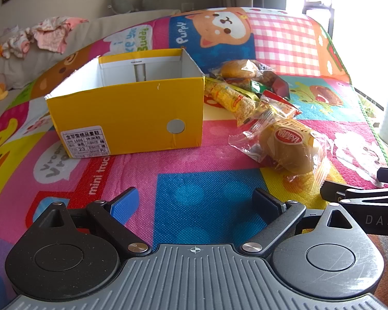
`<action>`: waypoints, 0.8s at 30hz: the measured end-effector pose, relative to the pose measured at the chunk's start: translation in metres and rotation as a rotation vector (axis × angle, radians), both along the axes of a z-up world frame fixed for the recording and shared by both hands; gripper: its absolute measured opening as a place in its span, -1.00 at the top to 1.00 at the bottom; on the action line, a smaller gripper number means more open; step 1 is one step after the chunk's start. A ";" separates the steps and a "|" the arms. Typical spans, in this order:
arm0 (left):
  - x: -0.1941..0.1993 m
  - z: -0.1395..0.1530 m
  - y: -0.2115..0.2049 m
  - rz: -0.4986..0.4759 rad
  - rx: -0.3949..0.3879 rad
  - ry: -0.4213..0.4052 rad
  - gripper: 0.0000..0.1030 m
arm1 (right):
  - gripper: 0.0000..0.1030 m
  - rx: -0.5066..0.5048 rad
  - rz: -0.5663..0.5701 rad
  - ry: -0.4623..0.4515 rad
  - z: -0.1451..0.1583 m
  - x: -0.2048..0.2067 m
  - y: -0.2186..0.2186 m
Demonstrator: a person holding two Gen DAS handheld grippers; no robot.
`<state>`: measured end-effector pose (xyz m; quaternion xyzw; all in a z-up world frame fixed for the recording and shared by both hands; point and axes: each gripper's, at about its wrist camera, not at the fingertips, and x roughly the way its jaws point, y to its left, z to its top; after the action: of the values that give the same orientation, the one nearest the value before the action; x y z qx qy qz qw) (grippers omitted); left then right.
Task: Organize objects
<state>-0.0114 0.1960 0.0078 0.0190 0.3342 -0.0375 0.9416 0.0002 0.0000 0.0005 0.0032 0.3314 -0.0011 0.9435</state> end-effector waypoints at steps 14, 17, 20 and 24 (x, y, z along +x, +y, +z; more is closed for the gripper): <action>-0.001 0.000 0.000 0.002 0.003 0.001 -0.90 | -1.00 0.006 -0.020 -0.001 -0.001 0.003 0.001; -0.001 0.000 0.000 0.002 0.003 0.001 -0.90 | -1.00 0.004 -0.033 -0.001 -0.001 0.006 0.001; -0.001 0.000 0.000 0.002 0.003 0.001 -0.90 | -1.00 -0.001 -0.040 -0.001 0.000 0.005 0.004; -0.001 0.000 0.000 0.002 0.003 0.001 -0.90 | -1.00 -0.005 -0.040 0.000 0.000 0.007 0.005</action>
<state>-0.0122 0.1956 0.0082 0.0201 0.3347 -0.0361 0.9414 0.0068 0.0051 0.0001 0.0076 0.3314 -0.0207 0.9432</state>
